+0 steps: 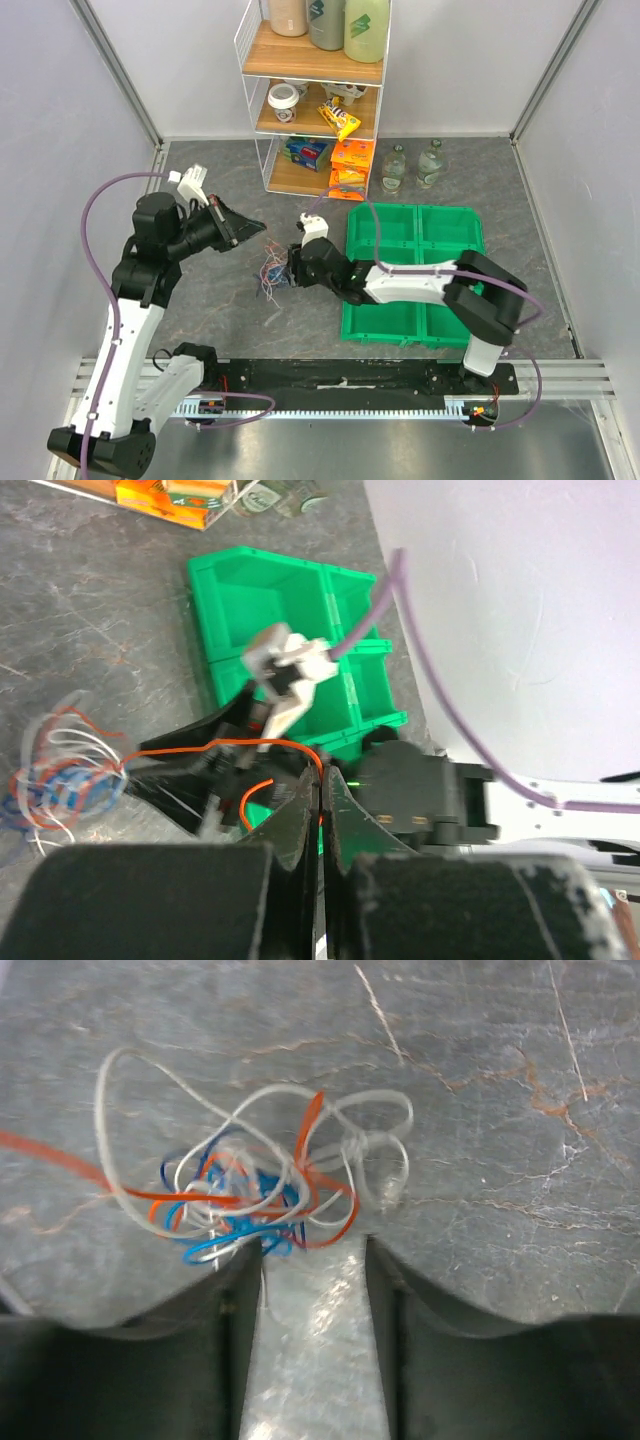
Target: Untangle the cables
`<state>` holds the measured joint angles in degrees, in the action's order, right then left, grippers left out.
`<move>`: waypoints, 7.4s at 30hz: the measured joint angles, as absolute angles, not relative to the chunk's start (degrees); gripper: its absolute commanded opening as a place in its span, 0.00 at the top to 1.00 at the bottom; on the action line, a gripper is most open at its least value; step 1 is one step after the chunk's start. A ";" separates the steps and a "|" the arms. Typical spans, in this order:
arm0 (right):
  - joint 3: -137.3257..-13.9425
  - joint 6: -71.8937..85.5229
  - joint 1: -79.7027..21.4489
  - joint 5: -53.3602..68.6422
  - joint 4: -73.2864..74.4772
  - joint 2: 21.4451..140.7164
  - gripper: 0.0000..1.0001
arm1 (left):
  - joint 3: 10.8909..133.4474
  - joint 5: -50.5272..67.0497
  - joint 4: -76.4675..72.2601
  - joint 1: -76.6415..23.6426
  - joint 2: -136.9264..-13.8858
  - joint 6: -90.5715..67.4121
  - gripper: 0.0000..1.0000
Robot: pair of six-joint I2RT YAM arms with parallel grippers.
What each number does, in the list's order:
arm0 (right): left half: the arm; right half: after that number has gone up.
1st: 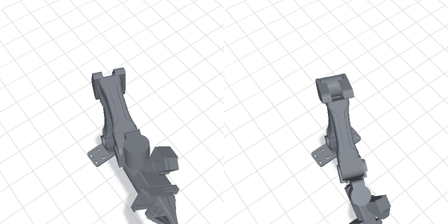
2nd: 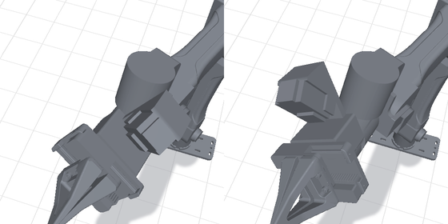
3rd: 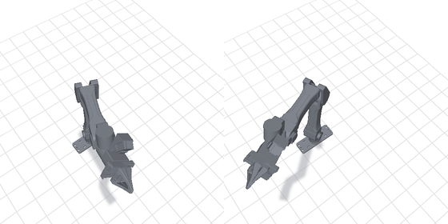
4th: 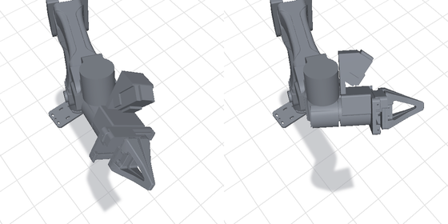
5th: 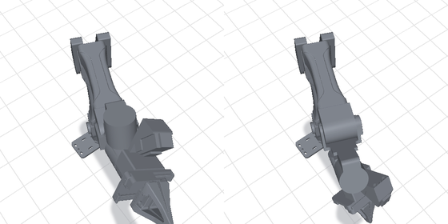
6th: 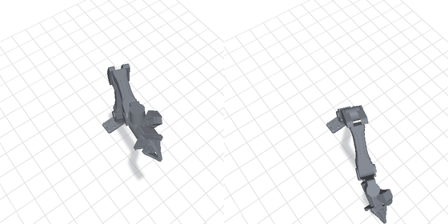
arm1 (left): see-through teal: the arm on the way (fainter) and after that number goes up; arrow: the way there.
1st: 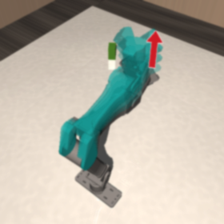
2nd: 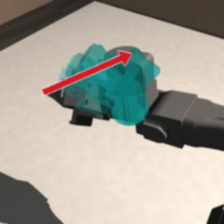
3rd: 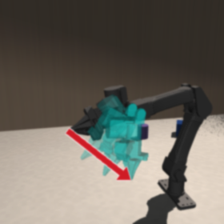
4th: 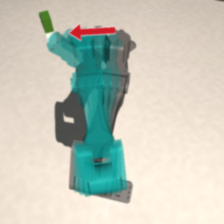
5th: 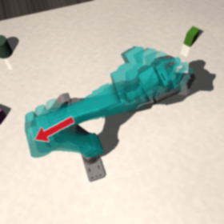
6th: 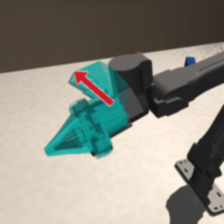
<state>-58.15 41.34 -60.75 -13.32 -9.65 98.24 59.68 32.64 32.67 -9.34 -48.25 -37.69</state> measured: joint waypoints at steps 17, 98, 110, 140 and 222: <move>-60.16 39.11 -61.01 -15.81 -7.99 109.03 0.65 | 82.19 32.49 25.56 -9.34 -46.63 -41.30 0.98; -58.87 26.98 -63.24 -11.33 -2.46 88.01 0.19 | 72.42 27.59 11.07 -9.34 -45.39 -43.33 0.98; -64.84 21.02 -63.29 -6.50 -2.70 83.59 0.20 | 72.29 29.17 11.81 -9.34 -44.64 -43.44 0.98; -66.24 36.88 -59.99 1.98 -12.32 84.01 1.00 | 73.78 27.79 18.44 -9.34 -57.52 -34.50 0.06; -101.23 45.82 -47.77 10.11 -0.40 77.91 1.00 | 22.41 2.83 12.45 -19.25 -51.09 -41.98 0.98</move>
